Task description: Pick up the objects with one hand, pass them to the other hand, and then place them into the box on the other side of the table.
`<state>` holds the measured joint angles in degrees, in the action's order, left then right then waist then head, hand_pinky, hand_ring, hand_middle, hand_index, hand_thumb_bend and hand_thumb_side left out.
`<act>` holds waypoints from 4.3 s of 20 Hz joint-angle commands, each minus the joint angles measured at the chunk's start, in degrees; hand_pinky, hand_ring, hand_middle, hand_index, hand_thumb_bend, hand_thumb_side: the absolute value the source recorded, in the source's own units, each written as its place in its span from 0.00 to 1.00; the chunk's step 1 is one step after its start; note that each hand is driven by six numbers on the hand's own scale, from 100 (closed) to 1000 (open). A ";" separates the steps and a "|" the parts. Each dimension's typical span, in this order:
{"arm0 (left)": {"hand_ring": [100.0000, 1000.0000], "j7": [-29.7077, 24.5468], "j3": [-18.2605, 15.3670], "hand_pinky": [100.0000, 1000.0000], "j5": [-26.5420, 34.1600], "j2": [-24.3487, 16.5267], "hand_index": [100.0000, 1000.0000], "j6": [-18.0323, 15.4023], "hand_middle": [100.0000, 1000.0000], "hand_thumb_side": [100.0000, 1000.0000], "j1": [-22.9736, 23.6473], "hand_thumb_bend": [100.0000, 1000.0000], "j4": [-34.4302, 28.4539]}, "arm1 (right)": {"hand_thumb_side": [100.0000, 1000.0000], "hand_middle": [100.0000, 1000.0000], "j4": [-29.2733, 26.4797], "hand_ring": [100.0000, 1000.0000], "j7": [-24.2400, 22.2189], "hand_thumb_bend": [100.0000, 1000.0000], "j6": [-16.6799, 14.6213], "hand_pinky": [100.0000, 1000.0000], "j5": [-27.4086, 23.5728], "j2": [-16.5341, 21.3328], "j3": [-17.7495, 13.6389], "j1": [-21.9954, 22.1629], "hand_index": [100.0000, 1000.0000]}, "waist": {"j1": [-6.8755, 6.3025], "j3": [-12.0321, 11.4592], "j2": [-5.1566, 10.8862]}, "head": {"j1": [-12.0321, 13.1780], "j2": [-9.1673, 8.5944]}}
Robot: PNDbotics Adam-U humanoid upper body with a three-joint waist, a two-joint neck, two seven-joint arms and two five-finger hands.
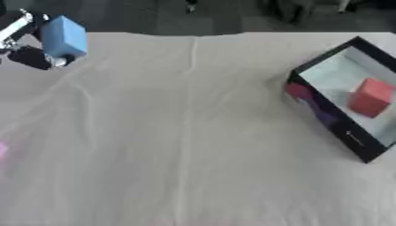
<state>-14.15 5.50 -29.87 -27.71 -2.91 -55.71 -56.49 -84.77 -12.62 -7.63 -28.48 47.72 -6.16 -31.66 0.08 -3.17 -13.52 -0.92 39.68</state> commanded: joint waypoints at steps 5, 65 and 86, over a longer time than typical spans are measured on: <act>0.48 9.18 1.81 0.62 7.42 3.12 0.55 3.45 0.45 0.00 3.33 0.00 -8.90 | 0.21 1.00 -4.69 1.00 -2.24 0.00 0.76 1.00 -0.10 2.13 1.89 -3.70 1.00 | 0.15 0.03 1.79 | -0.40 0.38; 0.46 13.98 12.62 0.60 11.97 19.98 0.55 -0.79 0.44 0.00 12.69 0.00 -17.23 | 0.00 1.00 2.01 1.00 -24.62 0.00 -12.85 1.00 28.01 -13.13 24.00 -20.25 1.00 | 0.98 -0.29 3.58 | -4.90 3.73; 0.45 19.38 14.77 0.59 9.25 24.01 0.55 -3.89 0.44 0.03 12.02 0.00 -18.17 | 0.00 1.00 7.23 1.00 -24.26 0.02 -13.40 1.00 36.04 -18.09 26.36 -22.23 1.00 | 1.71 -2.28 2.65 | -6.85 3.74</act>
<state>4.70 20.03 -20.33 -4.05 -6.73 -42.42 -73.37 -77.31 -37.65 -21.00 6.66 29.04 20.50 -52.54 1.84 -5.45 -11.73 -7.47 43.25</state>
